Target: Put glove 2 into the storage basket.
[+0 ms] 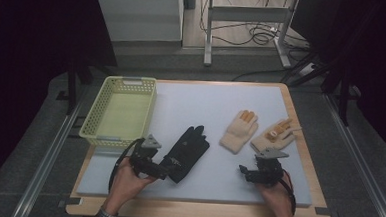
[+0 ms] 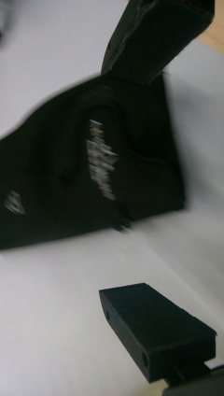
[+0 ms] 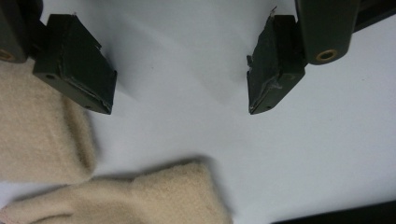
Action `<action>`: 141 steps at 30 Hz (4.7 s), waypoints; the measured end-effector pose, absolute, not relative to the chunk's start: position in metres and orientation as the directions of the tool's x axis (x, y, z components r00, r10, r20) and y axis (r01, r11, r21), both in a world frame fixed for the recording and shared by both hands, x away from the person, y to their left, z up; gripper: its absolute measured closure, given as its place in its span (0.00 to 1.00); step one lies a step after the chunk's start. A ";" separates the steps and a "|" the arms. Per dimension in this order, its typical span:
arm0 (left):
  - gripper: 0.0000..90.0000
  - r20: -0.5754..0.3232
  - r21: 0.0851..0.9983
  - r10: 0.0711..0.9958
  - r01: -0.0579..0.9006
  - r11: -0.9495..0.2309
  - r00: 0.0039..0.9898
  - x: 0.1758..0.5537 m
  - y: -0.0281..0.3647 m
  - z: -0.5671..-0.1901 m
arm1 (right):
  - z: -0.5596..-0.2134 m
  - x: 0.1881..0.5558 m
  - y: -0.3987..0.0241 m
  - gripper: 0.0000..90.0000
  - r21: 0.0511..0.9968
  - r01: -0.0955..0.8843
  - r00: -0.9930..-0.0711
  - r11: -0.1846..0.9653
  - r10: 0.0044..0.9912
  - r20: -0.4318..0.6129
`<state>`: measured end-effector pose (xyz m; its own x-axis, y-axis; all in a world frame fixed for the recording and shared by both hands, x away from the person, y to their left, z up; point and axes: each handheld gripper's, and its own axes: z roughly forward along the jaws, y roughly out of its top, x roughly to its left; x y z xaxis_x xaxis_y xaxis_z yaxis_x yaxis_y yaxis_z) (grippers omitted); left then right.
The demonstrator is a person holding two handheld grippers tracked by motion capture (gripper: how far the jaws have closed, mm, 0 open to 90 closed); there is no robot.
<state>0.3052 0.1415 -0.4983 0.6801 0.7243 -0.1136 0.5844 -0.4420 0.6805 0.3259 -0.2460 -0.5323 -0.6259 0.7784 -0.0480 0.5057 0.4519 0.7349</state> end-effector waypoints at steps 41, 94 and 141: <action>0.73 -0.070 0.583 0.727 0.620 -0.526 0.683 0.347 0.089 -0.521 | -0.533 0.326 -0.246 0.26 0.735 0.504 -0.625 0.454 0.779 -0.052; 0.71 0.048 0.556 0.974 0.804 -0.211 0.222 0.442 0.297 -0.441 | -0.533 0.326 -0.246 0.26 0.737 0.503 -0.626 0.452 0.778 -0.050; 0.02 -0.054 0.622 0.942 0.749 -0.228 0.332 0.433 0.315 -0.449 | -0.533 0.326 -0.246 0.26 0.737 0.503 -0.626 0.452 0.778 -0.050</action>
